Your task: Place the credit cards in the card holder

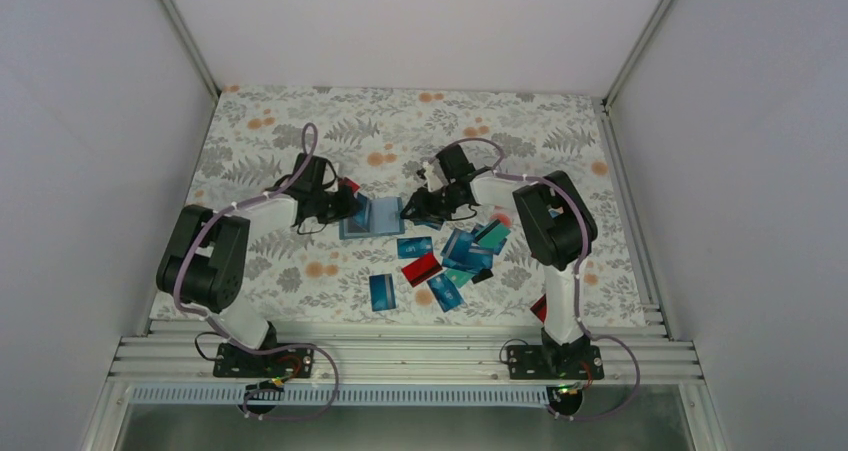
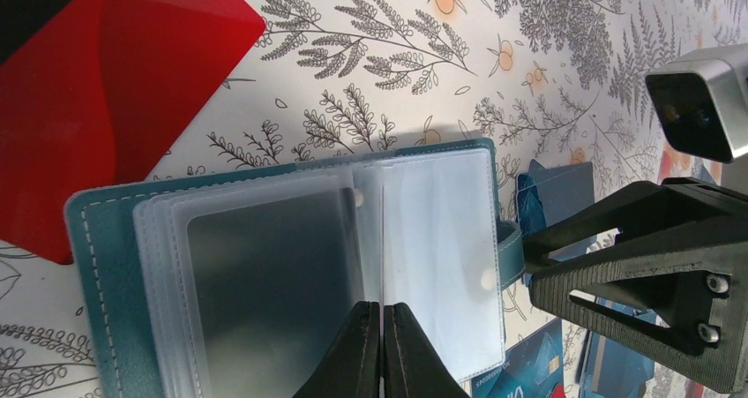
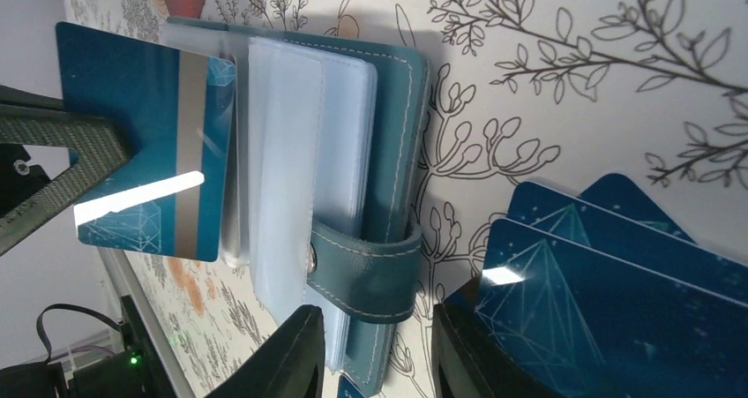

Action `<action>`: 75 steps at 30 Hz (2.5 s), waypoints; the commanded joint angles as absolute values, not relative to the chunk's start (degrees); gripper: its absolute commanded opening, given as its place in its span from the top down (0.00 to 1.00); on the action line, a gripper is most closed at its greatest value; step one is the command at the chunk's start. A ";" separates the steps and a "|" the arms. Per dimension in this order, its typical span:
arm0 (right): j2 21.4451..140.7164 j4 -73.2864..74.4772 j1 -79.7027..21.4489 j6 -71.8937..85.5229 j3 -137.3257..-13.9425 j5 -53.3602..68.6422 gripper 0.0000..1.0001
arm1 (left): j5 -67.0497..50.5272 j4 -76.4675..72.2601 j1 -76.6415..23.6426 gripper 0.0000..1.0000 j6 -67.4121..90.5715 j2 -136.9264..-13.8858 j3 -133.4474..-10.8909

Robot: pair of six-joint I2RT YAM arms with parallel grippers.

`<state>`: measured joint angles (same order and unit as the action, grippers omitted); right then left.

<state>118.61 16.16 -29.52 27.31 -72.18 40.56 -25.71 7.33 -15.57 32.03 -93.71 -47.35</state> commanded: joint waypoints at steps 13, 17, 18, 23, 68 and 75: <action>121.90 16.44 -29.89 25.33 -74.08 40.50 0.72 | -28.69 4.63 -15.49 0.98 31.42 -97.68 -48.79; 122.53 16.67 -29.93 25.07 -74.83 40.86 0.73 | -29.36 3.65 -15.79 0.98 31.48 -98.74 -48.77; 122.72 16.82 -29.90 24.99 -75.00 40.89 0.73 | -29.40 3.42 -15.82 0.98 31.47 -98.90 -48.84; 124.21 17.55 -29.91 24.40 -76.03 41.24 0.75 | -30.61 2.50 -15.96 0.98 31.56 -99.76 -48.98; 127.68 15.73 -29.98 23.75 -75.32 43.30 0.87 | -36.82 -4.26 -17.00 0.98 39.71 -107.05 -48.64; 128.62 15.82 -29.95 23.29 -75.60 43.49 0.90 | -39.00 -4.83 -17.30 0.98 39.10 -109.12 -49.20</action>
<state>124.55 14.63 -28.99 24.75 -76.82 46.28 -36.77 -6.07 -15.86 39.70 -105.80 -49.12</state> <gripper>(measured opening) 0.114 0.026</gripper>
